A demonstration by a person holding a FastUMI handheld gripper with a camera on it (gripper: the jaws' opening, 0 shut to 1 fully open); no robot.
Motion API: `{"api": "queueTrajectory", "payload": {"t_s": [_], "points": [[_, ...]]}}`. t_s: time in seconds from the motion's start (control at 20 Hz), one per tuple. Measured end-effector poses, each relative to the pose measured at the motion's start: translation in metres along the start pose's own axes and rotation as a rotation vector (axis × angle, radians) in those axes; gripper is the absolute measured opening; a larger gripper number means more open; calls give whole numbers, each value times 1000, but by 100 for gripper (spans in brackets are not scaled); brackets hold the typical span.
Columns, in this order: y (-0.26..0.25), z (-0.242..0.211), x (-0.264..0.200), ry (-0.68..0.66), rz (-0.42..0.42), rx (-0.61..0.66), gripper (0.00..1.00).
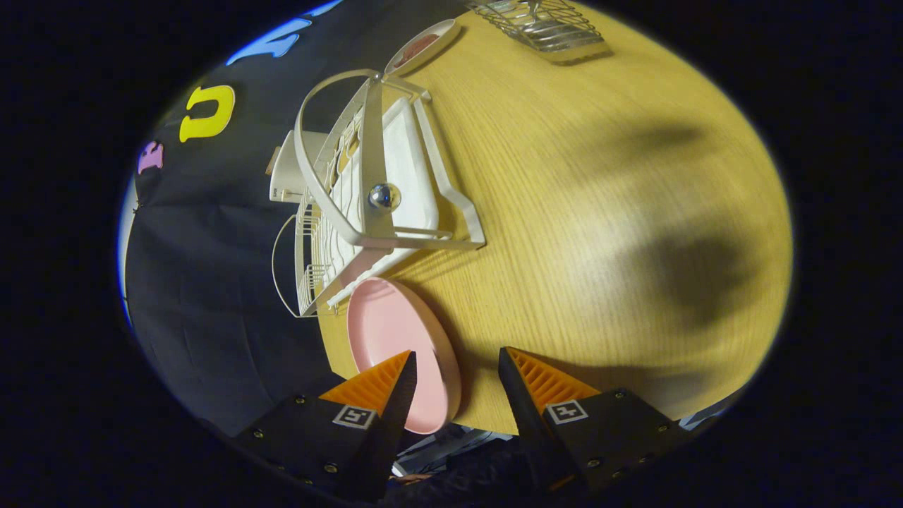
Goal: Take the plate from the dish rack, then take the spoon from the basket and place it into the plate.
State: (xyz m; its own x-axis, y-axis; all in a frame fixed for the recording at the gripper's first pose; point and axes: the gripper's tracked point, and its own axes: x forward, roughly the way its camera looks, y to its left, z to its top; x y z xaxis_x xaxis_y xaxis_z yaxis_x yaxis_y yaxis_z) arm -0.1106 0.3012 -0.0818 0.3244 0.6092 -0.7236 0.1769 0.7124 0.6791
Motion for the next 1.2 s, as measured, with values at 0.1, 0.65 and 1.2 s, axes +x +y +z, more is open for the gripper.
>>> {"api": "queueTrajectory", "payload": {"t_s": [0.1,0.65,1.2], "points": [[-10,23,-19,-78,-25,-1,73],[-33,181,-147,-719,-171,75,73],[-44,250,-143,-984,-158,280,53]]}}
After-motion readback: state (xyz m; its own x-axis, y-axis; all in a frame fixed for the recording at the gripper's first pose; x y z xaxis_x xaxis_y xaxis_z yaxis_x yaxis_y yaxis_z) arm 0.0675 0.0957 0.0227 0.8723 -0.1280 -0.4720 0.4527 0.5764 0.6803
